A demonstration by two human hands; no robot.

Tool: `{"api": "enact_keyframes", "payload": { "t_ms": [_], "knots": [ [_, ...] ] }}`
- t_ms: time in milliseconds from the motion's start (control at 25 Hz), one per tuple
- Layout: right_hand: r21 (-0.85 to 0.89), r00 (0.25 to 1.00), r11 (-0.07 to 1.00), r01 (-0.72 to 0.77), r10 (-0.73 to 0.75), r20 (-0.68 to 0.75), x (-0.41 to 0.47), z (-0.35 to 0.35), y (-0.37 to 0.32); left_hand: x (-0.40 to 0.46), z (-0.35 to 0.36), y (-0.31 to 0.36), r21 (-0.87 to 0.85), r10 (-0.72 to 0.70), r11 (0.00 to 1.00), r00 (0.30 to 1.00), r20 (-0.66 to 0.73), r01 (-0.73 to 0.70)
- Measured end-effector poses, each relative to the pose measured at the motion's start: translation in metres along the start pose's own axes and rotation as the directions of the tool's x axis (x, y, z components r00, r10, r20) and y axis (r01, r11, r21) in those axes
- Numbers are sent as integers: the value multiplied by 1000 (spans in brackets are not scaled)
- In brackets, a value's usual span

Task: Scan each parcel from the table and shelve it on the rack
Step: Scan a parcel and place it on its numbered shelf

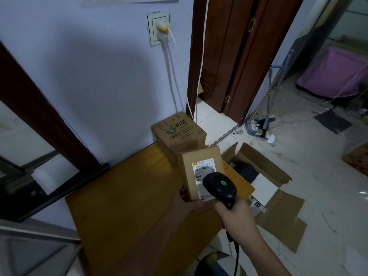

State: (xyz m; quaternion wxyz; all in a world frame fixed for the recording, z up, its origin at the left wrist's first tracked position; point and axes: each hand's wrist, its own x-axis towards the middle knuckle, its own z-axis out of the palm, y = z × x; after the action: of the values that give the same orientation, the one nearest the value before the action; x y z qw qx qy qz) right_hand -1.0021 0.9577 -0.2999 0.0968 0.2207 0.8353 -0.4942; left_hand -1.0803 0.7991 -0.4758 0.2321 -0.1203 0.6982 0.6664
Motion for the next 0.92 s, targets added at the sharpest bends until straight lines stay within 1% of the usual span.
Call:
{"api": "enact_keyframes", "payload": {
  "t_ms": [160,400,680,800,840,920],
  "knots": [
    [7,1000,1000,-7,7,13,-4,2,5,-17,0,-17,-22,40,999,999,-13,-40],
    [25,1000,1000,5,-6,21,-11,3,5,-24,0,-20,-81,11,997,1000,12,-10],
    [21,997,999,35,-36,69,-13,10,4,-30,5,-23,-30,29,999,999,19,-29],
    [67,998,998,8,-12,67,-14,13,2,-28,2,-23,48,20,999,999,32,-22],
    [74,998,997,-4,0,62,-14,14,3,-26,1,-24,53,17,998,999,29,-18],
    [83,999,996,-16,12,47,-13,15,3,-23,-2,-26,11,-6,1000,1000,13,6]
  ]
}}
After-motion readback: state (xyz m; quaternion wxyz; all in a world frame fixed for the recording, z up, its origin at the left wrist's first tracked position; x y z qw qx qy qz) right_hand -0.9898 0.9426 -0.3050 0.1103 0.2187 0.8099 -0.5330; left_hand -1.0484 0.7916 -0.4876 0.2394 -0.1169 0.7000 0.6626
